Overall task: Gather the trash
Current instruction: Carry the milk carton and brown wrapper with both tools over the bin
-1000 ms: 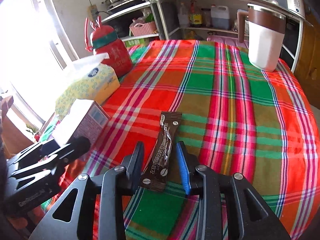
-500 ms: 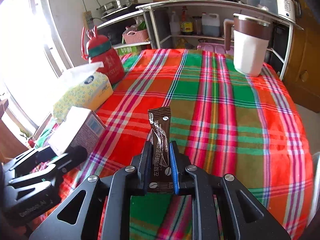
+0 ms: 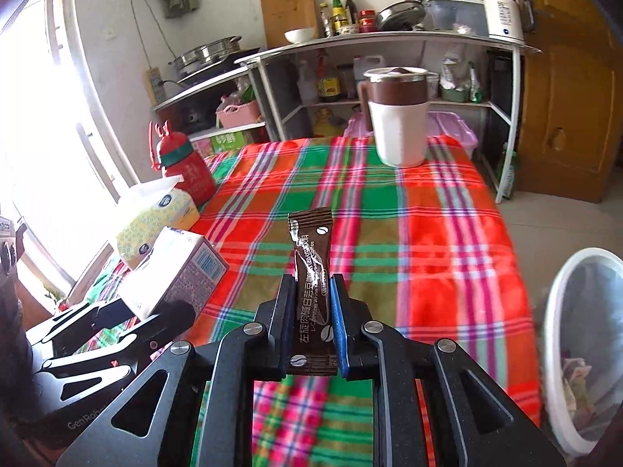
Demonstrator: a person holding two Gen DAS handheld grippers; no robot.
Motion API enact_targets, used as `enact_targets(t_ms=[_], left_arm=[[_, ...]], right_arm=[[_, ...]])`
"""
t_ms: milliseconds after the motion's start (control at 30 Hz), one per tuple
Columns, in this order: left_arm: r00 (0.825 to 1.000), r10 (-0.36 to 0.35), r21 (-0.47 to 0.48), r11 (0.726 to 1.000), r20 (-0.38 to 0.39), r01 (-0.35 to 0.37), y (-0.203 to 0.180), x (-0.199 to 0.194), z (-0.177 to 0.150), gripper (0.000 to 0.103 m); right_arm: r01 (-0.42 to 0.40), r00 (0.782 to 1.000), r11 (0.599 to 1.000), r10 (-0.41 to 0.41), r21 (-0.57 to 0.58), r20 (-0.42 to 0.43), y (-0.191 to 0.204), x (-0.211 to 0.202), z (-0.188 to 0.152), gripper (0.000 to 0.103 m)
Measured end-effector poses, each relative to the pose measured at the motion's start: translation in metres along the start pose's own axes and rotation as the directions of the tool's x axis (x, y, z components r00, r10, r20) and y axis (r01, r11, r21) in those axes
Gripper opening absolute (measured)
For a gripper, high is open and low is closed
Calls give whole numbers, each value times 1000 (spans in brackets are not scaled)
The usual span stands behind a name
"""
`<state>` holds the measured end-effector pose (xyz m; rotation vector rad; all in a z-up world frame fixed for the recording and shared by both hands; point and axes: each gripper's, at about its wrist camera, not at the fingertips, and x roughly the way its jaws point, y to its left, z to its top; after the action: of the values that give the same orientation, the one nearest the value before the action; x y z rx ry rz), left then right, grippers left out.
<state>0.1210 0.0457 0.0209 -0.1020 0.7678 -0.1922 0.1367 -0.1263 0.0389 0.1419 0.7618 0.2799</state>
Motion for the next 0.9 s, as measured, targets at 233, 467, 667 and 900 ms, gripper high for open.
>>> enact_targets(t_ms=[233, 467, 667, 900], left_arm=[[998, -57, 70, 996, 7, 57, -51, -5, 0, 58], [993, -121, 123, 985, -8, 121, -102, -2, -2, 58], [985, -169, 175, 970, -25, 170, -145, 3, -5, 58], [976, -212, 229, 949, -50, 218, -188, 7, -9, 58]], right_arm=[[46, 998, 997, -48, 55, 39, -40, -35, -8, 18], [111, 991, 987, -119, 119, 68, -87, -70, -19, 18], [157, 981, 972, -174, 174, 81, -126, -94, -28, 18], [200, 970, 953, -225, 227, 88, -163, -119, -40, 18]])
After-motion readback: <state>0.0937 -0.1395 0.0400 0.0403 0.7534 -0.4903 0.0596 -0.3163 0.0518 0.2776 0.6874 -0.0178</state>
